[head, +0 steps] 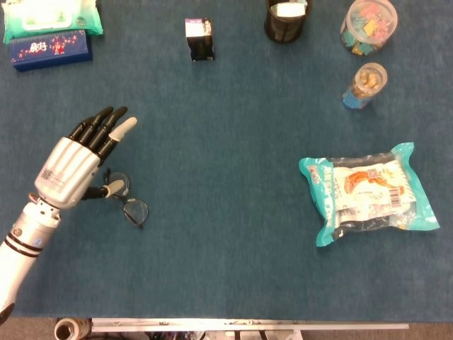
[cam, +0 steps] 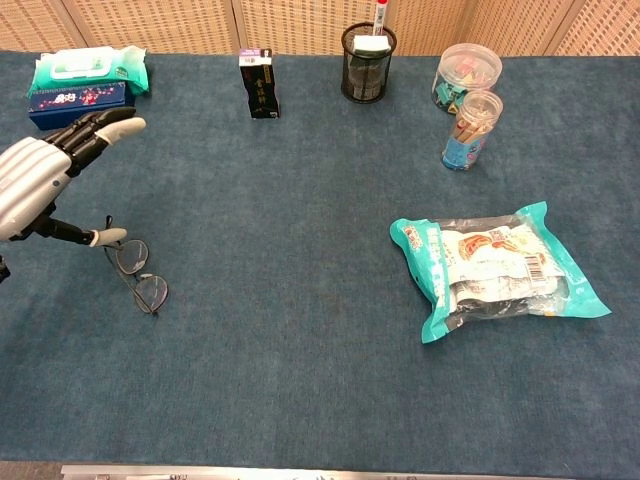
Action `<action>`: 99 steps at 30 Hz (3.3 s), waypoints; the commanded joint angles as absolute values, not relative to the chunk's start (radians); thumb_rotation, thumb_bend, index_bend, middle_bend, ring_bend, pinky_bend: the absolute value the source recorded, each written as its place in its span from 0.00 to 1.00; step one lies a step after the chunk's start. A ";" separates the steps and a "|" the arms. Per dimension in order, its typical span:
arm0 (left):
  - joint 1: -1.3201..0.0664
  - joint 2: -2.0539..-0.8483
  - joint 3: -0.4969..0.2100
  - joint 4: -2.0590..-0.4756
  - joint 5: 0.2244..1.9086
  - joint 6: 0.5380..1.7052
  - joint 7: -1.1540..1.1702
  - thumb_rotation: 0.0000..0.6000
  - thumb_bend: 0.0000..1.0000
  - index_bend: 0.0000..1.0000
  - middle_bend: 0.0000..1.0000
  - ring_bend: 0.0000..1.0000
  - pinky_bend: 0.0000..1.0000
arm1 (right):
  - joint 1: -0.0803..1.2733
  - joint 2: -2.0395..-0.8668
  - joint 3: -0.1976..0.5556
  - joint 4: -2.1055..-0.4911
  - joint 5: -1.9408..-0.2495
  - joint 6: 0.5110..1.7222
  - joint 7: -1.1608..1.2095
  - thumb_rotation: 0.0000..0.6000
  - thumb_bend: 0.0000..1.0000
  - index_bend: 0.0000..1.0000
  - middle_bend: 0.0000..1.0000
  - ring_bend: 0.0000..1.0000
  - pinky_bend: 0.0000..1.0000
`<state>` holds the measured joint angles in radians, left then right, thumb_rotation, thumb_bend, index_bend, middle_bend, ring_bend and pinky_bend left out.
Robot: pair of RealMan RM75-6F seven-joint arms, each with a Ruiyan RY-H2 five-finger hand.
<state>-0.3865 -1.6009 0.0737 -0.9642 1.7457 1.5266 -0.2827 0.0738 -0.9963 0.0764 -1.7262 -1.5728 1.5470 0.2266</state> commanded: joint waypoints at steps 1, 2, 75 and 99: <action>-0.386 -1.608 0.074 -0.965 1.746 1.526 -0.283 1.00 0.00 0.00 0.02 0.02 0.18 | 0.074 -0.996 0.076 -1.727 -1.574 1.547 0.228 1.00 0.21 0.53 0.43 0.29 0.29; -0.385 -1.612 0.075 -0.965 1.746 1.525 -0.283 1.00 0.00 0.00 0.02 0.02 0.18 | 0.073 -0.995 0.076 -1.727 -1.574 1.548 0.228 1.00 0.21 0.53 0.43 0.29 0.29; -0.361 -1.685 0.105 -0.805 1.741 1.504 -0.265 1.00 0.00 0.00 0.02 0.02 0.18 | 0.067 -0.985 0.078 -1.733 -1.581 1.561 0.241 1.00 0.21 0.53 0.43 0.29 0.29; -0.356 -1.708 0.121 -0.789 1.750 1.499 -0.267 1.00 0.00 0.00 0.02 0.02 0.18 | 0.067 -0.982 0.081 -1.734 -1.576 1.562 0.250 1.00 0.21 0.53 0.43 0.29 0.29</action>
